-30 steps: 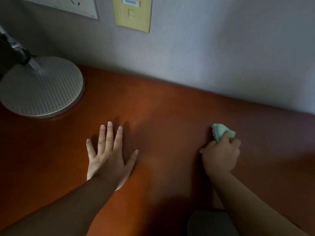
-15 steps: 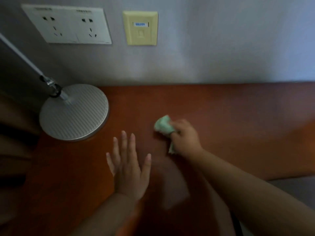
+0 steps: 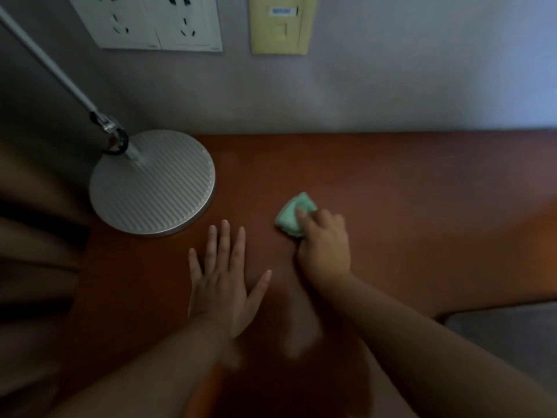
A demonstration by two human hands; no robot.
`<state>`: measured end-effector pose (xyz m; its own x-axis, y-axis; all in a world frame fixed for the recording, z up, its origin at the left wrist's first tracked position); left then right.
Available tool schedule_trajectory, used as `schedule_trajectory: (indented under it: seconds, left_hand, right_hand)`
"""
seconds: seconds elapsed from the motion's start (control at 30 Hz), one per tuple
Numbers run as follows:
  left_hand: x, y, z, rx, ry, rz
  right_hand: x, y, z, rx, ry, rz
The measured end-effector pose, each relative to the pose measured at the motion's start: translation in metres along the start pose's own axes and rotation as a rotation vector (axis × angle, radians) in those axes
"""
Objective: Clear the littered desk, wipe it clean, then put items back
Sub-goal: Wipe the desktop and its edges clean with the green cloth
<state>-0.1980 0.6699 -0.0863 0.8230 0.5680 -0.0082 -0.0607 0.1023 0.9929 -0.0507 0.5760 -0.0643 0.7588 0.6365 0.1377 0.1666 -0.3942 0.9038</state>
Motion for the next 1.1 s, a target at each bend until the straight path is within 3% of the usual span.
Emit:
schedule_trajectory:
  seconds: [0.1,0.17,0.27,0.37,0.47,0.53,0.77,0.87,0.93,1.0,1.1]
  left_hand:
    - [-0.004,0.009,-0.002,-0.195,0.015,0.050]
    - [-0.012,0.018,-0.008,-0.323,0.041,0.092]
    - [-0.024,0.037,-0.024,-0.418,0.083,0.151]
    - [-0.041,0.045,-0.047,-0.395,0.191,0.087]
    - [-0.057,0.047,-0.064,-0.382,0.266,0.061]
    - [-0.070,0.046,-0.071,-0.390,0.300,0.060]
    - [-0.116,0.049,-0.085,-0.419,0.435,0.104]
    - [-0.140,0.050,-0.083,-0.372,0.446,0.096]
    - [-0.160,0.049,-0.079,-0.325,0.435,0.097]
    - [-0.182,0.048,-0.073,-0.314,0.462,0.102]
    - [-0.227,0.045,-0.059,-0.336,0.555,0.129]
  right_hand:
    - [-0.046,-0.013,-0.037,0.102,0.241,-0.176]
    - [-0.066,-0.003,-0.049,0.274,0.259,-0.336]
    - [-0.044,0.033,-0.014,0.512,-0.123,-0.226]
    - [-0.014,0.063,0.049,0.229,-0.378,-0.039]
    - [-0.017,0.054,0.063,-0.023,-0.475,-0.102]
    - [-0.030,0.037,0.032,-0.045,-0.372,-0.127]
    - [-0.160,-0.009,-0.086,0.061,0.287,-0.269]
    - [-0.220,-0.008,-0.099,0.070,0.558,-0.428]
    - [-0.237,0.002,-0.104,0.278,0.616,-0.561]
    - [-0.212,0.025,-0.092,0.524,0.434,-0.531]
    - [-0.147,0.060,-0.039,0.411,0.045,-0.270]
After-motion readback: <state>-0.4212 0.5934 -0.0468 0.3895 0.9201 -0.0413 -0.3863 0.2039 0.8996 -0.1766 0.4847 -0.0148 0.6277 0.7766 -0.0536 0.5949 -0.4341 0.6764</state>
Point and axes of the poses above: each hand's wrist, its own x-axis towards the middle knuckle, its own y-axis out of the back of the hand, z = x × y, the point moved 6 cm from there along x, towards the middle knuckle, and after that the axes turned 4 degrees about x, right-handed, at the moved point
